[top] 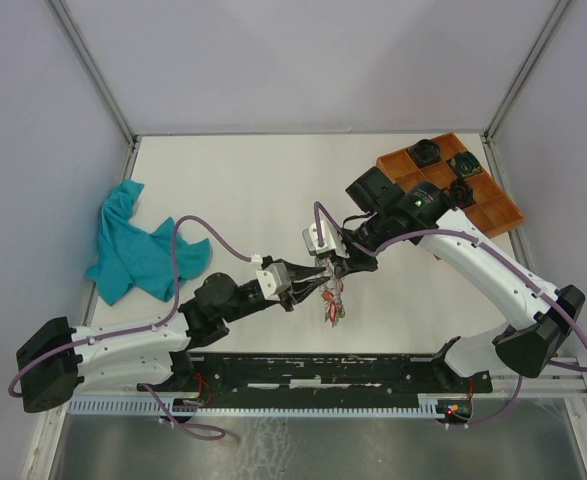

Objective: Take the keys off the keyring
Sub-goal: Remove the key from the keyring.

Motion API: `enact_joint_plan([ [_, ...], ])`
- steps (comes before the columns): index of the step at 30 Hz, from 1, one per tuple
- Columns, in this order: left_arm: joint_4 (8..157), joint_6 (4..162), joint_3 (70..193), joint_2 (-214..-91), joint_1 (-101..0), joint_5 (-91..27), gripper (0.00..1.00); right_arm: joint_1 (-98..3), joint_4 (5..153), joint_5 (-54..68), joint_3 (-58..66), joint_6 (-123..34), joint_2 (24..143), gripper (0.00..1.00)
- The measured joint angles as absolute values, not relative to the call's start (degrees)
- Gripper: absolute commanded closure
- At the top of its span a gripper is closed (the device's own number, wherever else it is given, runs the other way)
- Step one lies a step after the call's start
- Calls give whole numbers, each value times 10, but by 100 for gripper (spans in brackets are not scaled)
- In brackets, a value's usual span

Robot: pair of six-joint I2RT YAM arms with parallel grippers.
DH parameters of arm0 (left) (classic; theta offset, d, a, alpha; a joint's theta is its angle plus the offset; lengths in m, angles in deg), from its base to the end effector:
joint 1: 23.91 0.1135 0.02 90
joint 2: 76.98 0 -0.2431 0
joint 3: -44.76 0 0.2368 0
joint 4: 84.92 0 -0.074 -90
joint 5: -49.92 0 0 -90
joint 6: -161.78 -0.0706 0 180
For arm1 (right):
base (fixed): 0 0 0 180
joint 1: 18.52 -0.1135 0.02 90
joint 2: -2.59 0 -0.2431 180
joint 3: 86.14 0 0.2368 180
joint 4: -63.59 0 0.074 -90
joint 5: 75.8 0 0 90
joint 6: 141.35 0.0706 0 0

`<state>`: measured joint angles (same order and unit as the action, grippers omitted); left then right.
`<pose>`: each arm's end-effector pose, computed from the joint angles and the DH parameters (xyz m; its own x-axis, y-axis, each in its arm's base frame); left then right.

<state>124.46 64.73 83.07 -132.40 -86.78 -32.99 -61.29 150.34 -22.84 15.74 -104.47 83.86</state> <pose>0.1058 -0.2257 0.2746 0.2113 -0.1453 -0.9665 0.9192 0.3658 0.1460 0.1601 0.2061 0.3179 0.1737 -0.7091 -0.6834 -0.9697 -0.2444 0.0071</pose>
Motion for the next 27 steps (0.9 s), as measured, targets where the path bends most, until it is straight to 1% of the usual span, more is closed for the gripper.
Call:
enact_joint_plan([
  [11,1200,640,839,-1354,-868,-323,74,-613,1505,-230,157,-1048,840,99],
  [17,1197,637,841,-1348,-868,-325,72,-613,1508,-231,158,-1048,840,99],
  [23,1198,621,835,-1295,-868,-345,71,-613,1515,-233,159,-1052,840,99],
  [27,1198,596,822,-1285,-868,-356,69,-613,1519,-234,161,-1053,840,99],
])
